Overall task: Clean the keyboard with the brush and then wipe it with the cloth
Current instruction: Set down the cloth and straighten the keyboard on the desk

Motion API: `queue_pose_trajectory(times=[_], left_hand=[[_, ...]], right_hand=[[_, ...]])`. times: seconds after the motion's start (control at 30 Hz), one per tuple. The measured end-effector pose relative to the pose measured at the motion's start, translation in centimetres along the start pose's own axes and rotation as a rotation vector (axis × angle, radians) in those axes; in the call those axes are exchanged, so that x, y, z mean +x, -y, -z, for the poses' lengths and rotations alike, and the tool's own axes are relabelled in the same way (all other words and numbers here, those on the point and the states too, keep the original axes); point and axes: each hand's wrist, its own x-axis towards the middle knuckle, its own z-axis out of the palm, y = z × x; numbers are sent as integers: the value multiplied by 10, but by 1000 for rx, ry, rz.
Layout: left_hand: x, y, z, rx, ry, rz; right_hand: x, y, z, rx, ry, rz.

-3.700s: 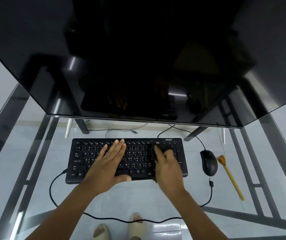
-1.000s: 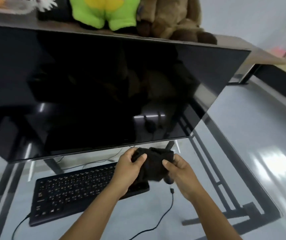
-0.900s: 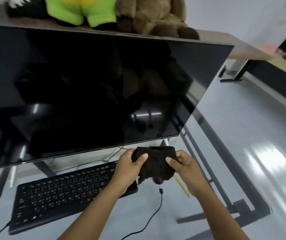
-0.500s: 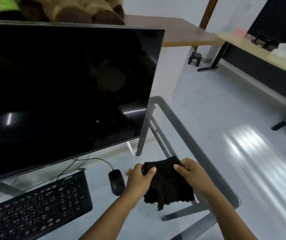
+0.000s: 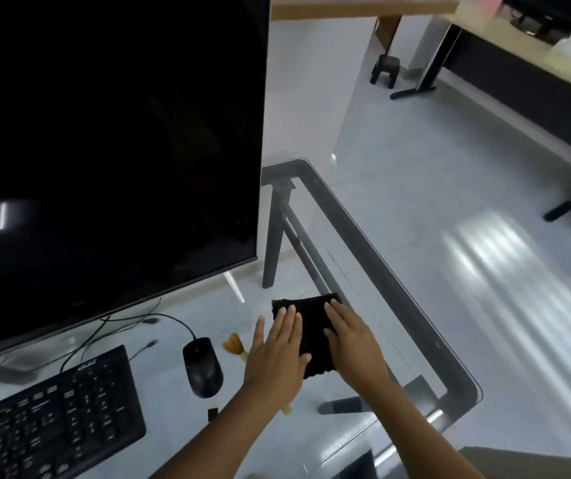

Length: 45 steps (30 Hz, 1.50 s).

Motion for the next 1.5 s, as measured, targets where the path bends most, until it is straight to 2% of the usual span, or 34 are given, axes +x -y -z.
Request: queue_pose_trajectory(times=[0.3, 0.47, 0.57, 0.83, 1.13, 1.3, 1.5], left_hand=[[2, 9, -5, 12, 92, 15], [-17, 25, 26, -147, -8, 10], [-39, 53, 46, -161, -51, 61], [-156, 159, 96, -174, -167, 297], [-311, 289, 85, -171, -166, 619], [-362, 337, 68, -206, -144, 758], [-388, 367, 35, -294, -140, 979]], right_hand=[[-3, 12, -12, -111, 10, -48], [3, 58, 6, -37, -13, -34], [5, 98, 15, -17, -21, 26], [-15, 234, 24, 102, 34, 118], [-55, 343, -22, 50, 178, 154], [-64, 370, -50, 3, 268, 84], [-65, 369, -71, -81, 295, -72]])
